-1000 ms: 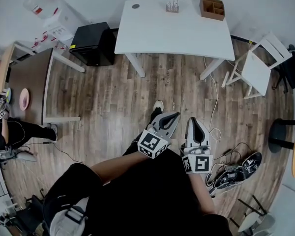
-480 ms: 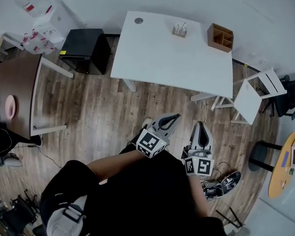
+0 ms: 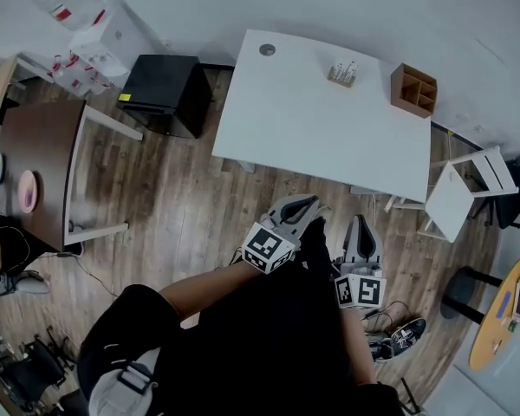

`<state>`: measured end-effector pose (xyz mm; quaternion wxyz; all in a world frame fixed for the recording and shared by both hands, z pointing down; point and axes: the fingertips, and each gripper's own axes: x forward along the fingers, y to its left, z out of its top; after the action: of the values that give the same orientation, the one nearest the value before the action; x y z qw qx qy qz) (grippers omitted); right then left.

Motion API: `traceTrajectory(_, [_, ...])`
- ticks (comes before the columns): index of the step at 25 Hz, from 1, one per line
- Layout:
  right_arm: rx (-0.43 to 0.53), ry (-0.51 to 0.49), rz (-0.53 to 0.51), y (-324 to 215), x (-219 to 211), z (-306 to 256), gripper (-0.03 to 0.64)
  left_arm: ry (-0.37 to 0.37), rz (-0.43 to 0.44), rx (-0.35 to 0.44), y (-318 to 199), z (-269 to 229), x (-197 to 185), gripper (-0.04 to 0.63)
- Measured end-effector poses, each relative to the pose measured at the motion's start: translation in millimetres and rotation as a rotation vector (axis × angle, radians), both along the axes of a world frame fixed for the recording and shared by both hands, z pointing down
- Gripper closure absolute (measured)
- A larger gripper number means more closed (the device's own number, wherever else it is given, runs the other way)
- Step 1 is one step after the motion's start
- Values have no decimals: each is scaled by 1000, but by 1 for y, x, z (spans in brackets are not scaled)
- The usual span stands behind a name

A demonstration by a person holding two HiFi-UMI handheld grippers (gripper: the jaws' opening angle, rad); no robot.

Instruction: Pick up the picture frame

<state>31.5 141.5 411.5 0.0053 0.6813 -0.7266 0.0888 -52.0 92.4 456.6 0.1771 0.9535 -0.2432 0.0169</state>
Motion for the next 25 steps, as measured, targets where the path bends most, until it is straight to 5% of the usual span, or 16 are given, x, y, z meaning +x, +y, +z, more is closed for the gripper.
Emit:
traceTrajectory(10, [8, -39, -59, -86, 28, 18, 581, -62, -123, 9, -84, 16, 3, 580])
traceTrajectory(25, [-94, -117, -141, -265, 112, 83, 581, -185, -187, -87, -247, 76, 84, 580])
